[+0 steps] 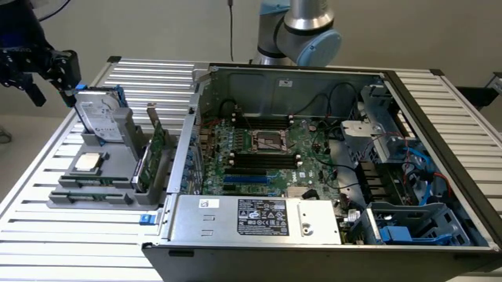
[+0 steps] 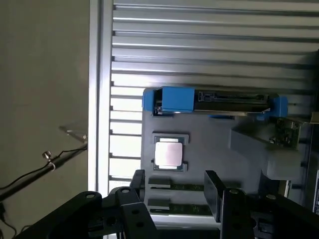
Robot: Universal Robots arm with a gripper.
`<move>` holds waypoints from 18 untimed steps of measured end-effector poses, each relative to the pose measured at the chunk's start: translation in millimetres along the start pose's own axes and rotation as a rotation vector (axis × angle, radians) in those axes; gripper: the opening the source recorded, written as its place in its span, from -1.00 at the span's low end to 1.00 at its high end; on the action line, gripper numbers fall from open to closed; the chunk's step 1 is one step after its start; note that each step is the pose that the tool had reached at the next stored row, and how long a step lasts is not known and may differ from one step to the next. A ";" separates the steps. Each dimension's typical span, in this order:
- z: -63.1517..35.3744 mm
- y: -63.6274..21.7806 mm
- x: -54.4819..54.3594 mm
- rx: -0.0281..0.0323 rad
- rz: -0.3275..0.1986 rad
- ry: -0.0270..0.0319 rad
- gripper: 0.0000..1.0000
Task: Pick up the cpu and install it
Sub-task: 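Pick up the cpu and move it towards the insertion slot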
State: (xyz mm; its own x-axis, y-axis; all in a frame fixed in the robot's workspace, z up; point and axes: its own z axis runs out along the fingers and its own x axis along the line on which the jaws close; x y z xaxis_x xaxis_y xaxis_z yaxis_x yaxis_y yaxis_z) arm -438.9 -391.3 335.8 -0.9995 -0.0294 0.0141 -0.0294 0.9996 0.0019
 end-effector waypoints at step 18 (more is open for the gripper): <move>32.3 -33.1 -24.4 -0.0077 0.000 -0.0004 0.19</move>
State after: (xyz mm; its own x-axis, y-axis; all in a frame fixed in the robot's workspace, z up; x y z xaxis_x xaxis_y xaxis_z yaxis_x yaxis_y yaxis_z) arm -414.1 -423.6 303.1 -0.9995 -0.0294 0.0138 -0.0293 0.9995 0.0096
